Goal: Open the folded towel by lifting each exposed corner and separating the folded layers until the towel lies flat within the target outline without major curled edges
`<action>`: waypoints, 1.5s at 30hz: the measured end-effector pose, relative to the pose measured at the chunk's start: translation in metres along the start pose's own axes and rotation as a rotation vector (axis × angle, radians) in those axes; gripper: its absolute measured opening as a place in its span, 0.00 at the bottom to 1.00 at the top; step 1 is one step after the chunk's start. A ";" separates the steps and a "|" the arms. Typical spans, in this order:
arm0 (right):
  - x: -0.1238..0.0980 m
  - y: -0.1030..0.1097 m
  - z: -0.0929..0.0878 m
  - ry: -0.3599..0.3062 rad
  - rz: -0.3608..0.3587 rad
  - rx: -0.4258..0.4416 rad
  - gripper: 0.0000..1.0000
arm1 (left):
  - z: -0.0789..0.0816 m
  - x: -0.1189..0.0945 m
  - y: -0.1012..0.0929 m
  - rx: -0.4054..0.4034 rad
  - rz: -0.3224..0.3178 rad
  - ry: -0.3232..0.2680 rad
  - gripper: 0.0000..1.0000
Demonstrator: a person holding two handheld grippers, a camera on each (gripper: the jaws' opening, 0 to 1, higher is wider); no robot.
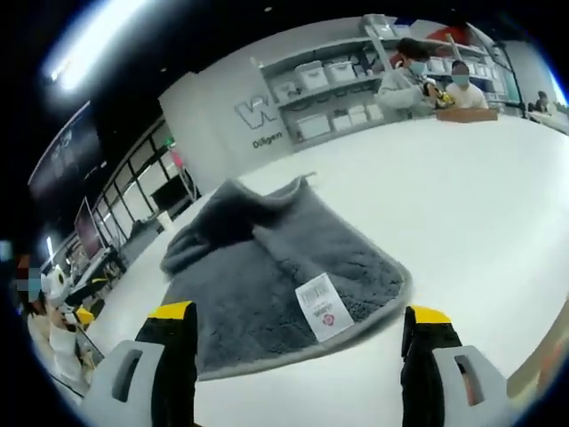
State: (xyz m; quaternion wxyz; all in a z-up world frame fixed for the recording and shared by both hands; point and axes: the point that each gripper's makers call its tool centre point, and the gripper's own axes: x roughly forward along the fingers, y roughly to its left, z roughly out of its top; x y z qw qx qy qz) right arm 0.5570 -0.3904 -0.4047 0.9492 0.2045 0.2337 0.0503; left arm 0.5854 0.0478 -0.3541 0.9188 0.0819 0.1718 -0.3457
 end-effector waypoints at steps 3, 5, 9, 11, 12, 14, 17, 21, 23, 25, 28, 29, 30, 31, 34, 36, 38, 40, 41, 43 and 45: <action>0.002 -0.003 0.005 -0.013 0.003 0.024 0.88 | 0.000 0.000 0.001 -0.004 -0.001 -0.003 1.00; 0.004 -0.010 0.009 -0.025 -0.010 0.056 0.81 | 0.000 -0.001 0.001 -0.006 0.000 -0.003 1.00; 0.008 -0.028 0.016 -0.041 -0.054 0.099 0.66 | -0.002 -0.001 0.002 -0.010 0.002 -0.003 1.00; 0.010 -0.034 0.018 -0.041 -0.071 0.102 0.57 | -0.003 -0.002 0.003 -0.012 0.002 -0.002 0.99; 0.011 -0.039 0.019 -0.041 -0.088 0.106 0.53 | -0.003 -0.002 0.003 -0.013 0.002 -0.003 0.99; 0.013 -0.047 0.019 -0.034 -0.118 0.099 0.39 | -0.003 -0.002 0.003 -0.014 0.002 -0.002 0.99; 0.014 -0.062 0.020 -0.028 -0.172 0.083 0.15 | -0.004 -0.002 0.003 -0.015 0.000 -0.001 0.99; 0.016 -0.074 0.020 -0.011 -0.194 0.038 0.00 | -0.004 -0.002 0.003 -0.017 -0.003 0.001 0.98; 0.015 -0.076 0.019 0.023 -0.216 0.001 0.00 | -0.005 -0.002 0.003 -0.018 -0.004 0.003 0.98; 0.016 -0.078 0.020 0.046 -0.241 -0.070 0.00 | -0.005 -0.002 0.004 -0.017 -0.002 0.006 0.98; 0.020 -0.078 0.023 0.082 -0.255 -0.141 0.00 | -0.005 -0.002 0.004 -0.018 -0.003 0.006 0.98; 0.021 -0.078 0.024 0.084 -0.257 -0.149 0.00 | -0.005 -0.002 0.004 -0.019 -0.003 0.005 0.98; 0.022 -0.078 0.026 0.090 -0.265 -0.170 0.00 | -0.004 -0.001 0.004 -0.019 -0.002 0.003 0.98; 0.023 -0.079 0.028 0.100 -0.277 -0.204 0.00 | -0.004 -0.001 0.004 -0.019 -0.001 0.002 0.98; 0.026 -0.082 0.035 0.120 -0.306 -0.280 0.00 | -0.005 -0.001 0.005 -0.016 0.001 0.004 0.98; 0.028 -0.083 0.041 0.135 -0.324 -0.332 0.00 | -0.006 -0.002 0.006 -0.015 0.004 0.007 0.97; 0.030 -0.085 0.047 0.155 -0.339 -0.404 0.00 | -0.007 -0.002 0.007 -0.014 0.008 0.009 0.97; 0.033 -0.088 0.054 0.180 -0.365 -0.484 0.00 | -0.008 -0.002 0.008 -0.014 0.009 0.010 0.97; 0.033 -0.089 0.057 0.184 -0.374 -0.506 0.00 | -0.008 -0.003 0.008 -0.013 0.011 0.009 0.97; 0.036 -0.089 0.066 0.192 -0.385 -0.563 0.00 | -0.009 -0.003 0.009 -0.011 0.015 0.009 0.97; 0.039 -0.091 0.075 0.200 -0.407 -0.603 0.00 | -0.010 -0.003 0.010 -0.007 0.017 0.008 0.97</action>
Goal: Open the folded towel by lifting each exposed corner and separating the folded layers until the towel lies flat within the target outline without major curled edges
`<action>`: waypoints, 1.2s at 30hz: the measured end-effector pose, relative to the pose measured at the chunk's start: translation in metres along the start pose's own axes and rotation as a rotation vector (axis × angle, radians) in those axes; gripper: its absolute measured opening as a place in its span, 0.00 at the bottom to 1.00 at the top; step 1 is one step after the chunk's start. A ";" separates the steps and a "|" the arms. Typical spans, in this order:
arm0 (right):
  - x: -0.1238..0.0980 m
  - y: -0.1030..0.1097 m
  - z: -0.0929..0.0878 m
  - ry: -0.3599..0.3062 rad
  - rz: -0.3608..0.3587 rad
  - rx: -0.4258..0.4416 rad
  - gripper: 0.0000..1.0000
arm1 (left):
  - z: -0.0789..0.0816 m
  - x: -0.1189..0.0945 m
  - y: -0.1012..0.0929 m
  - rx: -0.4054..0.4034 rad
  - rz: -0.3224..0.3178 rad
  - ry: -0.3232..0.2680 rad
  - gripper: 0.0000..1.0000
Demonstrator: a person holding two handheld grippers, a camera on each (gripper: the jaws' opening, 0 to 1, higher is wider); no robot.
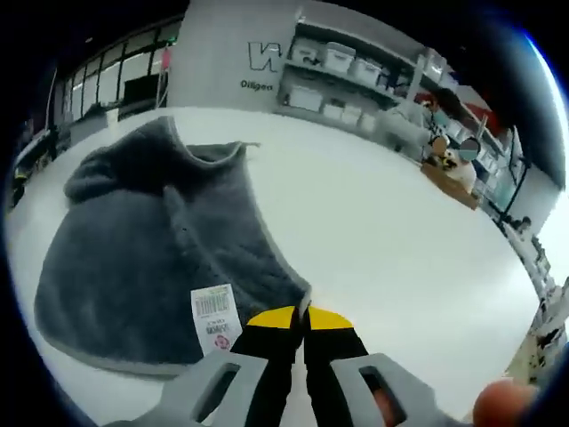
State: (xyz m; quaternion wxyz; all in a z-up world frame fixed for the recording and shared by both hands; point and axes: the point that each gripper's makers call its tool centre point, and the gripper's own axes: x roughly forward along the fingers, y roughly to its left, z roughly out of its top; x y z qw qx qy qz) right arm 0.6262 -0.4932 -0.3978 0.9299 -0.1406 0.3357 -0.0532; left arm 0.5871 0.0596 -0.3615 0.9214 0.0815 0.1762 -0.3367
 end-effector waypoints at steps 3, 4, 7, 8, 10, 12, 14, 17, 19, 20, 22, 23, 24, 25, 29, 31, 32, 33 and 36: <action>0.006 -0.006 0.012 0.004 -0.020 -0.072 0.00 | -0.001 0.000 -0.001 -0.002 -0.005 -0.003 0.97; 0.008 -0.008 0.016 0.001 -0.027 -0.090 0.00 | -0.001 0.000 -0.001 -0.003 -0.007 -0.004 0.97; 0.014 -0.014 0.023 0.003 -0.050 -0.123 0.00 | 0.000 0.000 -0.001 -0.002 -0.009 -0.008 0.96; 0.016 -0.014 0.025 0.007 -0.051 -0.135 0.00 | 0.000 0.000 -0.001 -0.001 -0.011 -0.009 0.96; 0.020 -0.016 0.027 0.015 -0.055 -0.151 0.00 | 0.000 0.000 -0.001 0.004 -0.010 -0.011 0.96; 0.024 -0.020 0.031 0.019 -0.063 -0.161 0.00 | 0.001 0.000 0.000 0.014 -0.008 -0.010 0.96; 0.029 -0.024 0.037 0.027 -0.078 -0.180 0.00 | 0.001 0.000 0.000 0.019 -0.007 -0.010 0.96; 0.036 -0.030 0.045 0.033 -0.100 -0.206 0.00 | 0.002 0.001 0.000 0.019 -0.008 -0.013 0.96; 0.040 -0.033 0.050 0.036 -0.114 -0.227 0.00 | 0.002 0.002 0.000 0.020 -0.007 -0.012 0.96; 0.043 -0.034 0.053 0.038 -0.123 -0.243 0.00 | 0.002 0.002 0.001 0.021 -0.005 -0.011 0.96; 0.049 -0.037 0.059 0.048 -0.143 -0.285 0.00 | 0.002 0.004 0.000 0.025 -0.004 -0.010 0.96; 0.052 -0.038 0.062 0.050 -0.152 -0.302 0.00 | 0.002 0.005 -0.001 0.027 -0.006 -0.009 0.96; 0.055 -0.040 0.066 0.051 -0.161 -0.316 0.00 | 0.002 0.005 -0.001 0.027 -0.008 -0.010 0.96; 0.058 -0.041 0.069 0.050 -0.169 -0.323 0.00 | 0.002 0.006 -0.001 0.024 -0.009 -0.012 0.96; 0.070 -0.046 0.080 0.052 -0.202 -0.367 0.00 | 0.004 0.008 -0.002 0.019 -0.012 -0.018 0.96; 0.078 -0.048 0.084 0.055 -0.211 -0.385 0.00 | 0.004 0.008 -0.002 0.020 -0.012 -0.018 0.96; 0.081 -0.049 0.087 0.054 -0.213 -0.391 0.00 | 0.004 0.009 -0.002 0.021 -0.012 -0.018 0.95; 0.085 -0.050 0.090 0.053 -0.216 -0.400 0.00 | 0.004 0.009 -0.002 0.021 -0.013 -0.018 0.95; 0.096 -0.054 0.100 0.048 -0.228 -0.423 0.00 | 0.003 0.010 -0.001 0.022 -0.013 -0.012 0.95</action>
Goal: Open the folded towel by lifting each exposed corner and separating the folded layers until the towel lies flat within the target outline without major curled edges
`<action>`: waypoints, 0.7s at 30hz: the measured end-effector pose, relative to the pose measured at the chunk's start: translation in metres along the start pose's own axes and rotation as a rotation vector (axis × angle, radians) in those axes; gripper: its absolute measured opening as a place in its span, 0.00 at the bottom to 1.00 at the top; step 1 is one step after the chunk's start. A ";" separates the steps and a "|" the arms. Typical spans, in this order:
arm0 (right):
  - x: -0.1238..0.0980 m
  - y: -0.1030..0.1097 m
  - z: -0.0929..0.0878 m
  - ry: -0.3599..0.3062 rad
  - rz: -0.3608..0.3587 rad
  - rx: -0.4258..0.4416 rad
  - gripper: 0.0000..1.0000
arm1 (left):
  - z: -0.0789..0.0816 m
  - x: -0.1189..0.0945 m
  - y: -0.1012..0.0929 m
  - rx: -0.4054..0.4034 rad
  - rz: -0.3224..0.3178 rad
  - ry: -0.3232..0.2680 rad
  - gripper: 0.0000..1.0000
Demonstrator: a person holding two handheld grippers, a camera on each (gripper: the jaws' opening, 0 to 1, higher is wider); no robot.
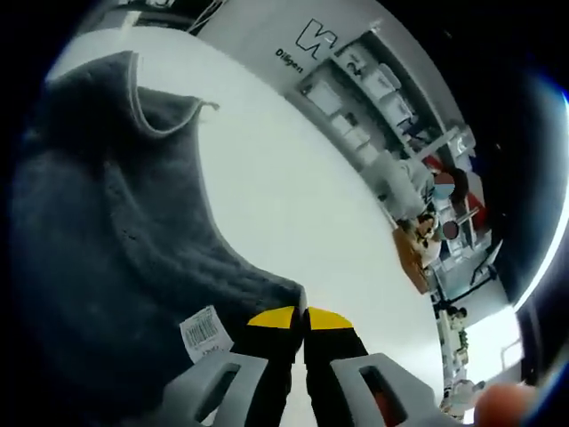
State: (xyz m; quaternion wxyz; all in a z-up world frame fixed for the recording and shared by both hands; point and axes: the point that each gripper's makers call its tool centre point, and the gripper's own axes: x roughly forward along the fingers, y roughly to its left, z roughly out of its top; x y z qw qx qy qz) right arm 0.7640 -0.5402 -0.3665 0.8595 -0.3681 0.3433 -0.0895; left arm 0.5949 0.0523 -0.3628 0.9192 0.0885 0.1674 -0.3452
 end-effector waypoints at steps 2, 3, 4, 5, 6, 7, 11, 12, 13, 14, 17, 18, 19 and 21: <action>0.007 -0.002 0.005 0.005 -0.007 -0.016 0.00 | 0.000 0.001 0.001 0.000 0.000 0.003 0.95; 0.010 -0.002 0.007 0.007 -0.011 -0.027 0.00 | -0.001 0.002 0.002 0.000 0.001 0.004 0.95; 0.012 -0.002 0.010 0.011 -0.016 -0.040 0.00 | -0.001 0.002 0.002 0.001 0.002 0.004 0.95; 0.015 -0.002 0.012 0.015 -0.020 -0.051 0.00 | -0.001 0.002 0.003 0.001 0.003 0.004 0.95; 0.019 -0.003 0.014 0.021 -0.023 -0.057 0.00 | 0.000 0.003 0.003 0.000 0.004 0.004 0.95; 0.022 -0.003 0.017 0.024 -0.025 -0.061 0.00 | 0.000 0.003 0.004 0.000 0.004 0.004 0.95; 0.034 -0.006 0.026 0.038 -0.042 -0.084 0.00 | 0.000 0.005 0.009 -0.004 0.009 0.005 0.94; 0.038 -0.007 0.029 0.040 -0.045 -0.091 0.00 | 0.000 0.006 0.010 -0.005 0.010 0.005 0.94; 0.041 -0.008 0.031 0.042 -0.048 -0.099 0.00 | 0.000 0.006 0.012 -0.006 0.012 0.004 0.94; 0.044 -0.009 0.033 0.044 -0.051 -0.103 0.00 | 0.000 0.006 0.013 -0.007 0.013 0.005 0.94; 0.054 -0.012 0.041 0.046 -0.065 -0.117 0.00 | 0.001 0.007 0.016 -0.010 0.017 0.003 0.94; 0.058 -0.013 0.043 0.047 -0.067 -0.118 0.00 | 0.001 0.007 0.017 -0.011 0.018 0.003 0.94; 0.061 -0.013 0.045 0.052 -0.069 -0.116 0.00 | 0.001 0.007 0.018 -0.012 0.020 0.003 0.94; 0.067 -0.013 0.048 0.058 -0.070 -0.115 0.00 | 0.001 0.008 0.020 -0.011 0.024 0.006 0.94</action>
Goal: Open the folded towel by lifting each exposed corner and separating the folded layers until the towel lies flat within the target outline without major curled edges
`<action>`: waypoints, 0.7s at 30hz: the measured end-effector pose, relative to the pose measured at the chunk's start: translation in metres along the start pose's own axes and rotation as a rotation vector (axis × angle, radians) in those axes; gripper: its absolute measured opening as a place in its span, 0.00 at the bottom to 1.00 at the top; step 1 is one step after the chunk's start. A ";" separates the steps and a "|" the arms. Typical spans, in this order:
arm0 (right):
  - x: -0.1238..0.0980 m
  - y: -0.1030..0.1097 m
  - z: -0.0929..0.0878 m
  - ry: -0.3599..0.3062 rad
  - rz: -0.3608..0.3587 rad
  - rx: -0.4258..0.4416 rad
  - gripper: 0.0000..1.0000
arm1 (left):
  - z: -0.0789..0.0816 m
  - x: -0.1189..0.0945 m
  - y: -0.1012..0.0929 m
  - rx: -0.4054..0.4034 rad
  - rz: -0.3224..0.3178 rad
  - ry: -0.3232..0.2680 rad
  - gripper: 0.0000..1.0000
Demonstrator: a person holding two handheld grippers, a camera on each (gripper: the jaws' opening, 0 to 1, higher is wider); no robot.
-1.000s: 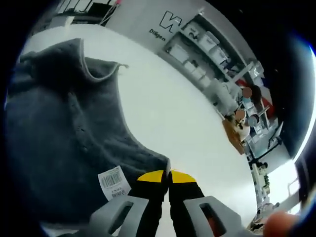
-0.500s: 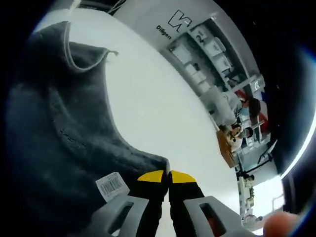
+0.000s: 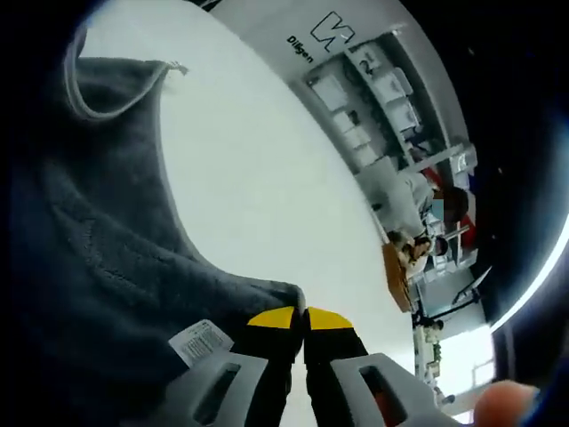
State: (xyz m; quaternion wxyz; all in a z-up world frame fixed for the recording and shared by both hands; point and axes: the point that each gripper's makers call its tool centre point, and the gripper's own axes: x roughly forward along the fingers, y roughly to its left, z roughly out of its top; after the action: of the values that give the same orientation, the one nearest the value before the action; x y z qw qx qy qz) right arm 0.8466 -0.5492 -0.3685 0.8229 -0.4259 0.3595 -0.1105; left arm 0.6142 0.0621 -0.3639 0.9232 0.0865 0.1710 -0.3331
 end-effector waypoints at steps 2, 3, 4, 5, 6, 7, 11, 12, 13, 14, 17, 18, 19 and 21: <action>0.006 -0.001 0.004 -0.001 -0.005 -0.001 0.00 | -0.001 0.001 0.001 -0.002 0.002 0.002 0.94; 0.009 -0.002 0.007 -0.004 -0.008 -0.001 0.00 | -0.001 0.001 0.001 -0.003 0.003 0.003 0.94; 0.011 -0.002 0.009 -0.005 -0.010 0.005 0.00 | -0.001 0.002 0.002 -0.005 0.004 0.004 0.94; 0.014 -0.002 0.010 -0.002 -0.008 0.013 0.00 | -0.002 0.002 0.002 -0.006 0.006 0.005 0.94; 0.016 -0.001 0.011 -0.003 -0.007 0.017 0.00 | -0.002 0.002 0.002 -0.010 0.009 0.006 0.94; 0.018 -0.001 0.012 -0.001 -0.007 0.019 0.00 | -0.002 0.003 0.003 -0.013 0.013 0.004 0.94; 0.026 -0.002 0.015 0.012 -0.012 0.019 0.00 | -0.001 0.002 0.005 -0.040 0.024 -0.009 0.94; 0.027 -0.003 0.015 0.013 -0.013 0.022 0.00 | -0.001 0.002 0.006 -0.043 0.027 -0.011 0.94; 0.030 -0.004 0.016 0.015 -0.015 0.028 0.00 | -0.001 0.002 0.006 -0.046 0.029 -0.012 0.94; 0.031 -0.005 0.017 0.016 -0.016 0.032 0.00 | -0.001 0.002 0.007 -0.049 0.032 -0.013 0.94; 0.036 -0.008 0.019 0.017 -0.020 0.049 0.00 | -0.002 0.001 0.008 -0.056 0.040 -0.011 0.94; 0.036 -0.008 0.019 0.017 -0.022 0.054 0.00 | -0.003 0.000 0.009 -0.056 0.042 -0.011 0.94; 0.036 -0.008 0.019 0.018 -0.023 0.057 0.00 | -0.003 0.000 0.009 -0.057 0.045 -0.012 0.94; 0.038 -0.008 0.019 0.020 -0.024 0.061 0.00 | -0.002 -0.001 0.010 -0.059 0.048 -0.014 0.94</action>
State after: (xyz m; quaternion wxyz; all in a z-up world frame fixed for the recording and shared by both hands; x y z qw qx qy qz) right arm 0.8875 -0.5608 -0.3737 0.8303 -0.4040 0.3591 -0.1356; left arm 0.6195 0.0707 -0.3653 0.9343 0.0609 0.1720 -0.3062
